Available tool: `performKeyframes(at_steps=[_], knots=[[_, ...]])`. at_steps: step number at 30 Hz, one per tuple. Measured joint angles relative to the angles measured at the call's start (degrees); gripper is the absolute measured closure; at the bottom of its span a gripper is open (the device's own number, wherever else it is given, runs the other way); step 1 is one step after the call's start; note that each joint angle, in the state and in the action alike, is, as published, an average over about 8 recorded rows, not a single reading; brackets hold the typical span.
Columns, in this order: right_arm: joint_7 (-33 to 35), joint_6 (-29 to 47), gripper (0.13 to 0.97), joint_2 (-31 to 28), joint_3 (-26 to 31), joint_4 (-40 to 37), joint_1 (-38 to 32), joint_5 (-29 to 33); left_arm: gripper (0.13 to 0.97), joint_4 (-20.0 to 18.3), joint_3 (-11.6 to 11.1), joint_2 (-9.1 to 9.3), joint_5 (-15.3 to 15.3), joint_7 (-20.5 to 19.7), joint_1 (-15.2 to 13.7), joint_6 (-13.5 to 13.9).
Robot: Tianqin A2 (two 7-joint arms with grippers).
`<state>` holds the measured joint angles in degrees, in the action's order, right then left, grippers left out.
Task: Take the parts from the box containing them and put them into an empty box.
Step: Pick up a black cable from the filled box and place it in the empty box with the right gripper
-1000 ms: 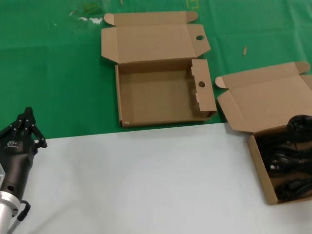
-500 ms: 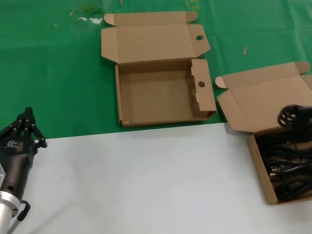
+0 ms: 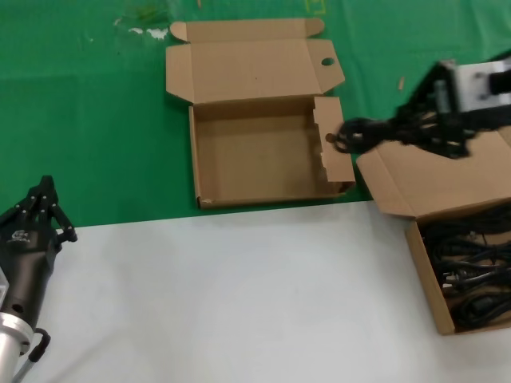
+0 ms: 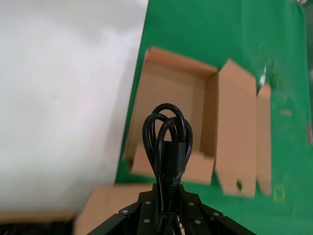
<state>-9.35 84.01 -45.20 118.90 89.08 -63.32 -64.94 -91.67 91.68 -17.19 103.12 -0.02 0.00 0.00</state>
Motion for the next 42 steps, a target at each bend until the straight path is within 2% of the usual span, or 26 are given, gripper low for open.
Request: performKeyframes(at_steps=[12, 22, 31, 42], knots=[[0.05, -7.29, 0.894, 18.27, 8.52, -14.69, -6.08, 7.76, 0.957, 0.0, 0.0, 0.0, -0.01, 0.0, 0.0, 0.0], [3.29, -15.49, 0.894, 29.59, 12.32, -30.99, -8.68, 10.76, 0.957, 0.0, 0.0, 0.0, -0.01, 0.0, 0.0, 0.0], [8.76, -22.83, 0.894, 35.58, 13.68, -43.96, -10.09, 10.97, 0.957, 0.0, 0.0, 0.0, -0.01, 0.0, 0.0, 0.0], [13.42, -27.56, 0.863, 37.55, 14.16, -52.3, -11.43, 10.57, 0.957, 0.0, 0.0, 0.0, -0.01, 0.0, 0.0, 0.0]])
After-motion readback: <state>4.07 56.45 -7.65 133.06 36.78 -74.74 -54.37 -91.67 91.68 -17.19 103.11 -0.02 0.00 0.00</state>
